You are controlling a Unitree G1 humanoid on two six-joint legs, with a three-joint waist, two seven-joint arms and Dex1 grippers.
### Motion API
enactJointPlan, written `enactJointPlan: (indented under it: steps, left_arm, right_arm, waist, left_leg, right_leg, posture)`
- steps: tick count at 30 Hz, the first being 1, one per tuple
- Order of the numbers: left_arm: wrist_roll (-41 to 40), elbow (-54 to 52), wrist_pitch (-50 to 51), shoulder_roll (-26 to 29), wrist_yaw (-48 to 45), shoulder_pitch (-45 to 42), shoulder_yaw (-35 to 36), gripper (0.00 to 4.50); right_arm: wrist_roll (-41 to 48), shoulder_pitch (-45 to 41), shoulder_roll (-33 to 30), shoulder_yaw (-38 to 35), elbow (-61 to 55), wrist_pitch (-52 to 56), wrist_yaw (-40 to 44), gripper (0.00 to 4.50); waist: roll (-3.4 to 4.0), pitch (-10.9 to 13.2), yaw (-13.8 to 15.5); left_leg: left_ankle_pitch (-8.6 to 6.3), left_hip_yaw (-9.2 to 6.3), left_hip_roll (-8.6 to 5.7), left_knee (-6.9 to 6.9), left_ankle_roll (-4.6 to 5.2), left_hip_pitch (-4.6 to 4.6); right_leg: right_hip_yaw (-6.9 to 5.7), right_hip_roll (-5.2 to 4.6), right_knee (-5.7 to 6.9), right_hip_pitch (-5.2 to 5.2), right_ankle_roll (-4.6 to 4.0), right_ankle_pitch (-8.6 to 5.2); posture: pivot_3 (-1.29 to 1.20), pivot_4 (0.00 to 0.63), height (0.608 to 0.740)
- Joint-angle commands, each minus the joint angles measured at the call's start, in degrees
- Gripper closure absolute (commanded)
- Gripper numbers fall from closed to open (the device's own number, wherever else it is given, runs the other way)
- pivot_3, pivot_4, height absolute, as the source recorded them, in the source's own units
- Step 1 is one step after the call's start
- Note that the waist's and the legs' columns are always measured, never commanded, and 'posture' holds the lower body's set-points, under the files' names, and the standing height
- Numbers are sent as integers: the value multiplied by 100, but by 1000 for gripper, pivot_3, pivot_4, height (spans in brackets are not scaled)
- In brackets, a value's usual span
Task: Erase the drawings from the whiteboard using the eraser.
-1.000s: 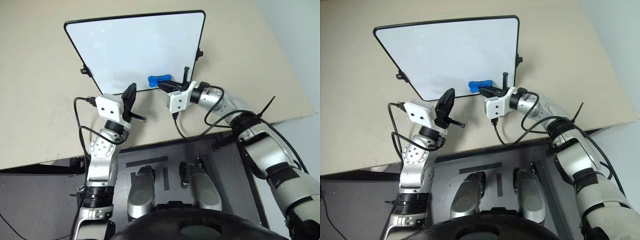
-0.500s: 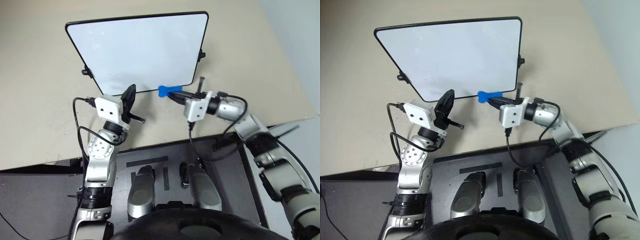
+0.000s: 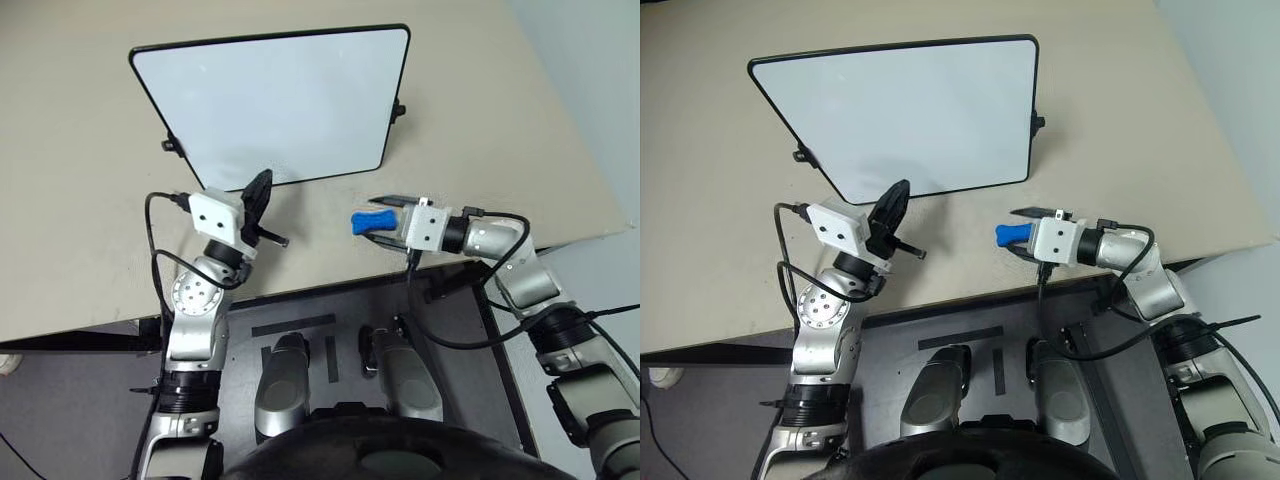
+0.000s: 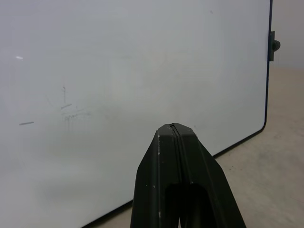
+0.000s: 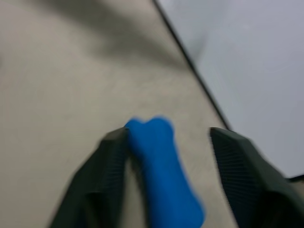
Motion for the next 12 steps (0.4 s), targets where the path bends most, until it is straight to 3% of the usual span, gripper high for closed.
enactJointPlan:
  steps: [1,12]
  left_arm:
    - [-66,-144,-7,27,-46,-107,27,4500]
    - [-168,-158,225,62,-280,-200,-110,4500]
  right_arm:
    - [36,-8,33,-452,-314,18,-298,319]
    - [350,767,162,-1106,-1109,680,-755,319]
  waist:
    - [0,0,4]
    - [0,0,28]
  left_leg:
    - [0,0,-1,1,0,0]
    - [-10,-4,-11,2,-2,-4]
  right_leg:
    - [0,-1,0,2,-8,5]
    - [1,-5,-1,3,-6,2]
  posture:
    - [0,150,740]
    - [0,150,740]
